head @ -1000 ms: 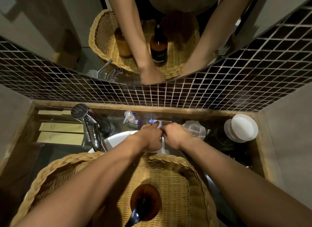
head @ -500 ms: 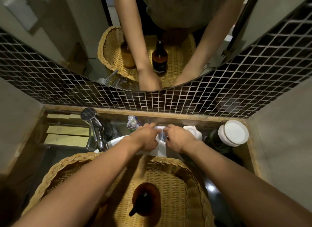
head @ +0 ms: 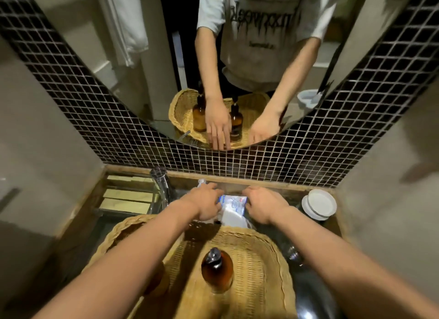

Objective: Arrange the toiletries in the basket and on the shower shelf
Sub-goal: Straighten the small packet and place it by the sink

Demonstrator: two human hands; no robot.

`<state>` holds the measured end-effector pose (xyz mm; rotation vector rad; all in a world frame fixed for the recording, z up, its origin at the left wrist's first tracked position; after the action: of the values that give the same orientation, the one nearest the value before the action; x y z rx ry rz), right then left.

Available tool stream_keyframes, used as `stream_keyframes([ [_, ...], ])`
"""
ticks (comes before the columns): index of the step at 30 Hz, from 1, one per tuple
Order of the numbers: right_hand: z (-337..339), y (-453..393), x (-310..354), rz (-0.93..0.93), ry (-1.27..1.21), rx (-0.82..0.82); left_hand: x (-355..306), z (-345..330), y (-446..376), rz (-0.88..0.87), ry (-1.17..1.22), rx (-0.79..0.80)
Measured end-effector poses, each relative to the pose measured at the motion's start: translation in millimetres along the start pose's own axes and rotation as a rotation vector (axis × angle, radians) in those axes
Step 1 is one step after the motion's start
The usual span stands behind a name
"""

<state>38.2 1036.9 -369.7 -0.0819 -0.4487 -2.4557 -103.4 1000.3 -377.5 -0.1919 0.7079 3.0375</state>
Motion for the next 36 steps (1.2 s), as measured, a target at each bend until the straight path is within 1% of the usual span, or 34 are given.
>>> stream_keyframes([
  [3, 16, 17, 11, -0.028, 0.027, -0.031, -2, 14, 19, -0.018, 0.012, -0.040],
  [12, 53, 85, 53, -0.131, 0.056, -0.142, -7, 53, 83, -0.169, 0.063, -0.191],
  [16, 65, 130, 77, -0.189, 0.027, -0.263, -15, 60, 125, -0.273, 0.059, -0.277],
  [19, 66, 166, 96, -0.230, 0.020, -0.324, -29, 59, 155, -0.316, 0.048, -0.301],
  [23, 68, 214, 109, -0.293, 0.046, -0.387, -64, 59, 190, -0.393, 0.053, -0.329],
  [28, 74, 288, 106, -0.414, 0.062, -0.460, -118, 55, 228, -0.505, 0.055, -0.372],
  [34, 57, 410, 97, -0.564, 0.056, -0.544, -205, 25, 286, -0.663, 0.069, -0.337],
  [36, 46, 459, 95, -0.623, 0.095, -0.564, -238, 7, 312, -0.725, 0.051, -0.324],
])
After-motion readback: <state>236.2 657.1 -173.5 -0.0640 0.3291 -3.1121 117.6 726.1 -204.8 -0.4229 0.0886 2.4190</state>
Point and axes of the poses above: each hand's wrist, its own y-axis away from the middle knuckle, its own z-axis out of the back of the hand, x = y × z, the point moved 8 cm from there along -y, towards the middle knuckle, and after that the axes turned 4 degrees about z, right-handed, at the moved point
